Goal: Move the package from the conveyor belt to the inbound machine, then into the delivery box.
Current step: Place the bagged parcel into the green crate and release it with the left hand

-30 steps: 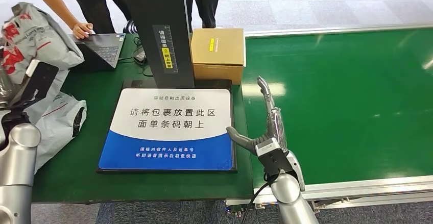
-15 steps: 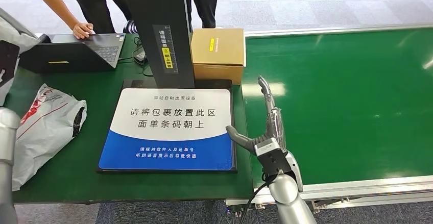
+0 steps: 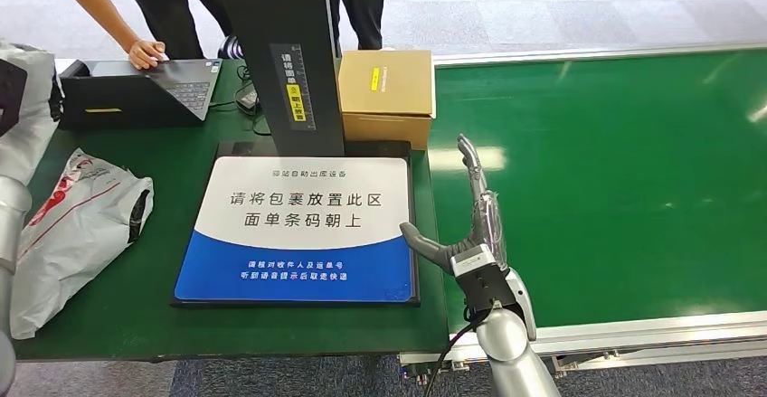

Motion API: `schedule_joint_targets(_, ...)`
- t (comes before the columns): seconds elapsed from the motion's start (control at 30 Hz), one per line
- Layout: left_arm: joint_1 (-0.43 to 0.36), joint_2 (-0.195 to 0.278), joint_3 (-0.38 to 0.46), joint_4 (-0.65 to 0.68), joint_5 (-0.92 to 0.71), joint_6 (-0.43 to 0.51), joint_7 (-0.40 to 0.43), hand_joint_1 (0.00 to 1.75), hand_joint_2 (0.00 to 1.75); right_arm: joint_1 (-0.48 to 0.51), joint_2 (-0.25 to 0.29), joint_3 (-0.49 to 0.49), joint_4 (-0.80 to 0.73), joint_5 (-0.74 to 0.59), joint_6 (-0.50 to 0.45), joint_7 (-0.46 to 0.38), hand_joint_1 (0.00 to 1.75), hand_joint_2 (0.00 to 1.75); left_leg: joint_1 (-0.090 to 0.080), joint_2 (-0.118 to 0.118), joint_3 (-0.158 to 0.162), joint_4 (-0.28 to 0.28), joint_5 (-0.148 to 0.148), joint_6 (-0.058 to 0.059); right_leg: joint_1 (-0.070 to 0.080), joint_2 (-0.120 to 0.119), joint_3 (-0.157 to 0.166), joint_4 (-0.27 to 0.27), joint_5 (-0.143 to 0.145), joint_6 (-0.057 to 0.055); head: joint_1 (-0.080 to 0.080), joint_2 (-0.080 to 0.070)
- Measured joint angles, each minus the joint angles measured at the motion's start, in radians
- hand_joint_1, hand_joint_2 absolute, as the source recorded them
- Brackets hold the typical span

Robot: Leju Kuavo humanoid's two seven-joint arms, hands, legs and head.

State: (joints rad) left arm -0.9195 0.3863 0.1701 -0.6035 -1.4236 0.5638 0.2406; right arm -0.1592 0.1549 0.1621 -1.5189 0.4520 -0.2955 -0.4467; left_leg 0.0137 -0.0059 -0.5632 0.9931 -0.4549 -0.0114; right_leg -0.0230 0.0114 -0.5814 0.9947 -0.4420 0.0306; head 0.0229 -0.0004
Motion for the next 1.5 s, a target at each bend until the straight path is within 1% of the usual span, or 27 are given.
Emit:
schedule_joint_targets(0.27, -0.003, 0.007, 0.000, 0.038, 0.003, -0.006, 0.015, 0.00, 1.75, 0.000, 0.000, 0.001, 0.004, 0.000, 0.002, 0.003, 0.00, 1.75, 0.000, 0.000, 0.000, 0.000, 0.000, 0.000, 0.000, 0.000, 0.000, 0.000, 0.000, 0.000, 0.000, 0.000)
schedule_joint_targets(0.33, 0.001, 0.007, 0.000, 0.038, 0.015, -0.023, 0.004, 0.00, 1.75, 0.000, 0.000, 0.002, 0.006, -0.001, 0.002, 0.003, 0.00, 1.75, 0.000, 0.000, 0.000, 0.000, 0.000, 0.000, 0.000, 0.000, 0.000, 0.000, 0.000, 0.000, 0.000, 0.000)
schedule_joint_targets(0.47, 0.011, -0.001, 0.010, 0.031, 0.057, -0.072, -0.049, 0.00, 1.75, 0.000, 0.000, 0.009, 0.007, -0.001, 0.000, 0.003, 0.00, 1.75, 0.000, 0.000, 0.000, 0.000, 0.000, 0.000, 0.000, 0.000, 0.000, 0.000, 0.000, 0.000, 0.000, 0.000)
schedule_joint_targets(0.6, 0.016, -0.012, 0.016, 0.005, 0.095, -0.082, -0.097, 0.00, 1.75, 0.001, 0.000, 0.011, 0.007, 0.000, 0.000, 0.003, 0.00, 1.75, 0.000, 0.000, 0.000, 0.000, 0.000, 0.000, 0.000, 0.000, 0.000, 0.000, 0.000, 0.000, 0.000, 0.000)
schedule_joint_targets(0.67, 0.021, -0.020, 0.017, -0.018, 0.136, -0.090, -0.137, 0.00, 1.75, 0.001, 0.000, 0.012, 0.007, 0.001, 0.000, 0.004, 0.00, 1.75, 0.000, 0.000, 0.000, 0.000, 0.000, 0.000, 0.000, 0.000, 0.000, 0.000, 0.000, 0.000, 0.000, 0.000)
schedule_joint_targets(0.77, 0.049, -0.044, 0.017, -0.083, 0.239, -0.126, -0.220, 0.00, 1.75, 0.001, 0.000, 0.012, 0.007, 0.003, 0.000, 0.006, 0.00, 1.75, 0.000, 0.000, 0.000, 0.000, 0.000, 0.000, 0.000, 0.000, 0.000, 0.000, 0.000, 0.000, 0.000, 0.000)
schedule_joint_targets(0.87, 0.101, -0.082, 0.014, -0.181, 0.392, -0.199, -0.309, 0.00, 1.75, 0.001, 0.000, 0.012, 0.007, 0.005, 0.001, 0.006, 0.00, 1.75, -0.001, 0.000, 0.000, 0.000, 0.000, 0.000, 0.000, 0.000, 0.000, 0.000, 0.000, 0.000, 0.000, 0.000)
schedule_joint_targets(0.97, 0.173, -0.122, -0.004, -0.299, 0.561, -0.281, -0.405, 0.00, 1.75, 0.001, 0.000, 0.012, 0.007, 0.006, 0.001, 0.005, 0.00, 1.75, -0.001, 0.000, 0.000, 0.000, 0.000, 0.000, -0.001, 0.000, 0.000, -0.001, 0.000, 0.000, 0.000, 0.000)
schedule_joint_targets(1.13, 0.291, -0.177, -0.057, -0.492, 0.742, -0.394, -0.506, 0.00, 1.75, 0.000, 0.000, 0.009, 0.012, 0.008, 0.002, 0.003, 0.00, 1.75, -0.001, 0.000, 0.000, 0.000, 0.000, 0.000, -0.001, 0.000, 0.000, -0.001, 0.000, 0.000, 0.000, 0.000)
schedule_joint_targets(1.2, 0.343, -0.186, -0.079, -0.564, 0.800, -0.433, -0.541, 0.00, 1.75, 0.000, 0.000, 0.008, 0.017, 0.010, 0.001, 0.002, 0.00, 1.75, -0.002, 0.001, 0.001, 0.000, -0.001, 0.000, -0.001, 0.001, 0.000, -0.001, 0.000, 0.000, 0.000, 0.000)
schedule_joint_targets(1.33, 0.489, -0.195, -0.133, -0.715, 0.940, -0.538, -0.638, 0.00, 1.75, -0.003, -0.001, 0.006, 0.029, 0.020, -0.005, 0.000, 0.00, 1.75, -0.001, 0.002, 0.001, 0.000, -0.001, -0.001, 0.000, 0.002, -0.001, -0.001, 0.000, 0.000, 0.000, 0.000)
schedule_joint_targets(1.4, 0.547, -0.199, -0.158, -0.766, 0.974, -0.577, -0.672, 0.00, 1.75, -0.007, -0.002, 0.006, 0.038, 0.019, -0.009, -0.001, 0.00, 1.75, -0.001, 0.002, 0.001, 0.000, -0.001, -0.001, 0.000, 0.002, -0.001, -0.001, 0.000, -0.001, 0.000, 0.000)
schedule_joint_targets(1.5, 0.619, -0.207, -0.194, -0.827, 0.985, -0.609, -0.703, 0.00, 1.75, -0.016, -0.003, 0.006, 0.058, 0.017, -0.013, -0.002, 0.00, 1.75, -0.001, 0.002, 0.001, 0.000, -0.001, -0.001, 0.000, 0.002, -0.001, -0.001, 0.000, -0.001, 0.000, 0.000)
